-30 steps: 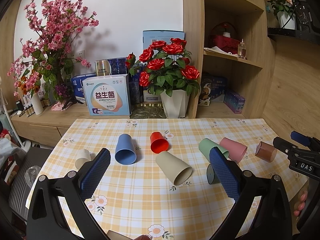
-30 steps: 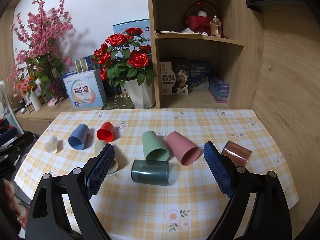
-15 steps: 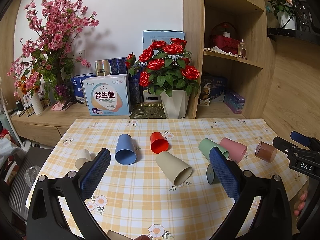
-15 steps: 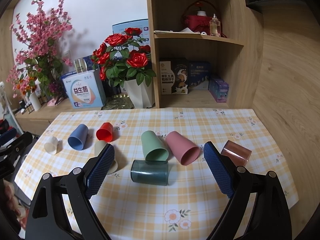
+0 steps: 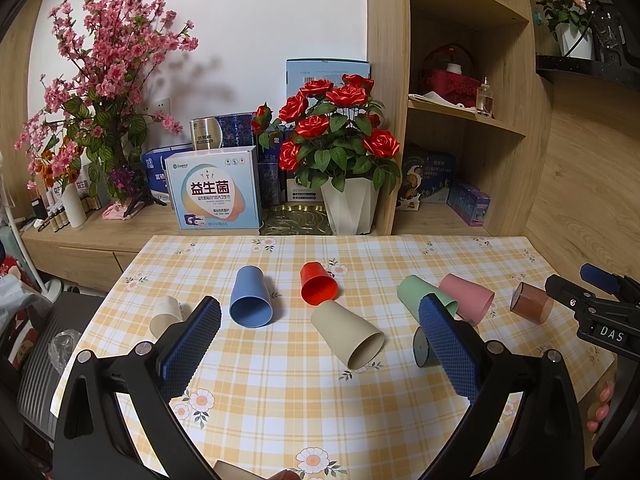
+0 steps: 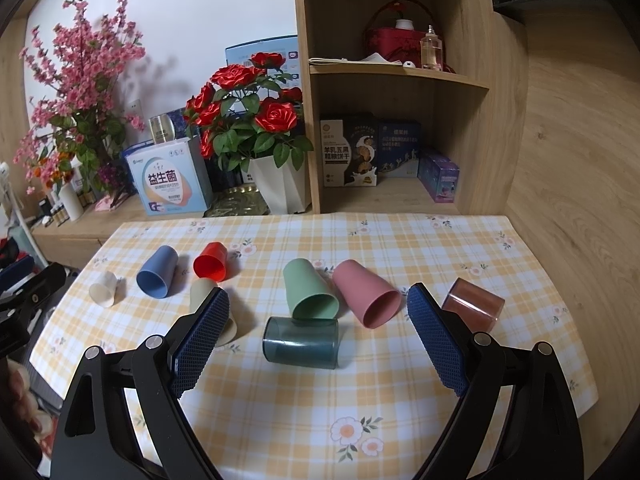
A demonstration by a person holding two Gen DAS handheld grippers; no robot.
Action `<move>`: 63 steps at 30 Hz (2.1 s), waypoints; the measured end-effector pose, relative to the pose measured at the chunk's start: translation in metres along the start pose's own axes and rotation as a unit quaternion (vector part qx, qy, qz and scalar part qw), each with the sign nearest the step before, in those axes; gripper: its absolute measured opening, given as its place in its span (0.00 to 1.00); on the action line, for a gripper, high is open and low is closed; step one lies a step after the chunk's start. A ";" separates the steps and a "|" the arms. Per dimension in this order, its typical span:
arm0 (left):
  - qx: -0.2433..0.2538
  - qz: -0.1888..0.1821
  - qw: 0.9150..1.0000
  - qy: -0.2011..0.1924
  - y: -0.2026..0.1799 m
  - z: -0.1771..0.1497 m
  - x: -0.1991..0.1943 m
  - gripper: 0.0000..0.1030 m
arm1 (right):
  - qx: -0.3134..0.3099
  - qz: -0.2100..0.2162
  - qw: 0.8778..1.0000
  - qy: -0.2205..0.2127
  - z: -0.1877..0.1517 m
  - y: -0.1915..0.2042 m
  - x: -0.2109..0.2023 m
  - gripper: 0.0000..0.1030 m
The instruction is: Flip cup upside down
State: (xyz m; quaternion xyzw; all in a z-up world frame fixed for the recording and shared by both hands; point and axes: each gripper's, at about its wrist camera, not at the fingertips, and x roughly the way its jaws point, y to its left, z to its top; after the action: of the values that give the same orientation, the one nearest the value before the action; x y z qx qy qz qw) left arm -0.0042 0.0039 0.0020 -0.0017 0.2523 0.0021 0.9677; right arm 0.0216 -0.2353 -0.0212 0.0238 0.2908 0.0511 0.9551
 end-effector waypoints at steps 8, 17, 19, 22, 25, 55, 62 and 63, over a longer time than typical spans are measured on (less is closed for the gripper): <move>0.000 0.000 1.000 0.000 0.000 0.000 0.001 0.94 | 0.000 0.000 1.000 0.000 0.003 -0.001 0.000 0.85; -0.004 -0.002 1.000 0.003 0.003 0.000 0.002 0.94 | 0.002 -0.001 1.000 0.005 -0.008 0.001 0.002 0.85; -0.008 -0.004 1.000 0.007 0.008 -0.002 0.003 0.94 | 0.004 0.000 1.000 0.007 -0.011 0.002 0.004 0.85; -0.026 -0.013 0.999 0.017 0.017 -0.006 0.006 0.94 | 0.009 0.003 1.000 0.015 -0.012 0.002 0.005 0.85; -0.061 -0.046 0.997 0.029 0.026 -0.009 0.012 0.94 | 0.014 0.005 1.000 0.023 -0.012 0.001 0.006 0.85; -0.137 0.061 0.975 0.163 0.122 -0.053 0.091 0.94 | 0.085 0.005 0.989 0.124 -0.058 -0.063 0.093 0.85; -0.149 0.022 0.972 0.179 0.136 -0.030 0.130 0.81 | 0.078 -0.010 0.987 0.141 -0.063 -0.067 0.106 0.85; -0.148 0.020 0.973 0.179 0.137 -0.025 0.137 0.81 | 0.079 -0.011 0.986 0.145 -0.063 -0.068 0.109 0.85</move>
State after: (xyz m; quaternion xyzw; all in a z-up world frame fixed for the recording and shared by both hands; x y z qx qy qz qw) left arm 0.1028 0.1415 -0.0870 -0.1399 0.4181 0.0580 0.8957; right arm 0.0819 -0.2900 -0.1387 0.0880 0.4293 0.0208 0.8986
